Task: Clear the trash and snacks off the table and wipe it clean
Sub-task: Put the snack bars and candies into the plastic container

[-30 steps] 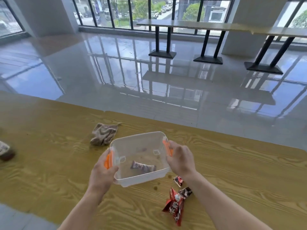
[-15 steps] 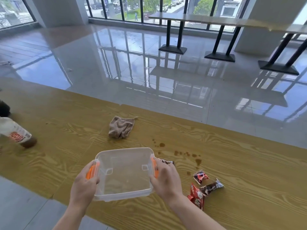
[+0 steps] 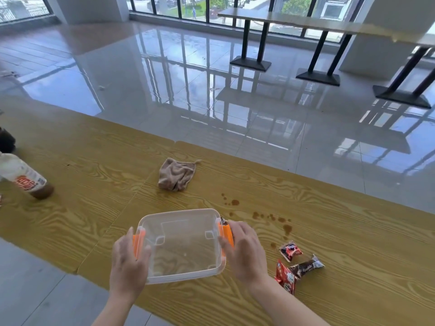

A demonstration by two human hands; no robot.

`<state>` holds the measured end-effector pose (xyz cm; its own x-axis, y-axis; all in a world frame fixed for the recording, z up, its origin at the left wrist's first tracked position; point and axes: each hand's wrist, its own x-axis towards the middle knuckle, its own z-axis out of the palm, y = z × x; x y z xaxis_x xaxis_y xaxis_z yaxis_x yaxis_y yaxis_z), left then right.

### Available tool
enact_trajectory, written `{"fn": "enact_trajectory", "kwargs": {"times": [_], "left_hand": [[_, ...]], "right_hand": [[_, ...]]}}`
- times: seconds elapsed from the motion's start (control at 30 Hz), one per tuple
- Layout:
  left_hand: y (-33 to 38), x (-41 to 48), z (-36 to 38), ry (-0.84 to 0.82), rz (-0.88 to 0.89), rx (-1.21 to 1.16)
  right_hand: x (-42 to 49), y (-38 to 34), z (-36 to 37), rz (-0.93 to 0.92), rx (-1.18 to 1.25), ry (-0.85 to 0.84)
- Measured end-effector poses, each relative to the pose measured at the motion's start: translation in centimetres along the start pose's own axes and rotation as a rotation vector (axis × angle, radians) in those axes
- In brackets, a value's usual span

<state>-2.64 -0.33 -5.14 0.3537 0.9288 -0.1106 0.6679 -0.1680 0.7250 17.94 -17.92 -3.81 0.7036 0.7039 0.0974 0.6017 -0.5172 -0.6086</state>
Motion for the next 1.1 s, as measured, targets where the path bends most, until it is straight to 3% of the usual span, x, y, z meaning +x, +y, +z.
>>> {"fn": "enact_trajectory", "kwargs": {"times": [0.07,0.17,0.27,0.37,0.73,0.9,1.0,1.1], "left_hand": [[0.7,0.1,0.3,0.028,0.167,0.134],[0.7,0.9,1.2,-0.045,0.361,0.313],[0.3,1.3,2.1,-0.099,0.393,0.361],[0.0,1.1,2.5,-0.134,0.383,0.368],[-0.7,2.4,2.8,-0.11,0.294,0.412],[-1.1,2.9,2.5,-0.122,0.306,0.431],[-1.0,3.0,2.3,-0.129,0.313,0.425],[-1.3,2.7,2.5,-0.138,0.315,0.432]], "right_hand": [[1.6,1.8,-0.8,0.083,0.016,0.041],[4.0,4.9,-1.4,0.149,-0.144,-0.114],[5.2,6.7,-0.5,0.134,-0.362,-0.295],[5.5,7.5,0.9,0.087,-0.483,-0.329],[7.6,6.2,0.8,0.039,-0.266,-0.01],[7.0,-0.7,-1.8,-0.191,-0.014,0.16],[6.0,-5.0,-0.6,-0.41,-0.061,-0.028],[5.1,-6.5,2.9,-0.427,-0.256,-0.367]]}}
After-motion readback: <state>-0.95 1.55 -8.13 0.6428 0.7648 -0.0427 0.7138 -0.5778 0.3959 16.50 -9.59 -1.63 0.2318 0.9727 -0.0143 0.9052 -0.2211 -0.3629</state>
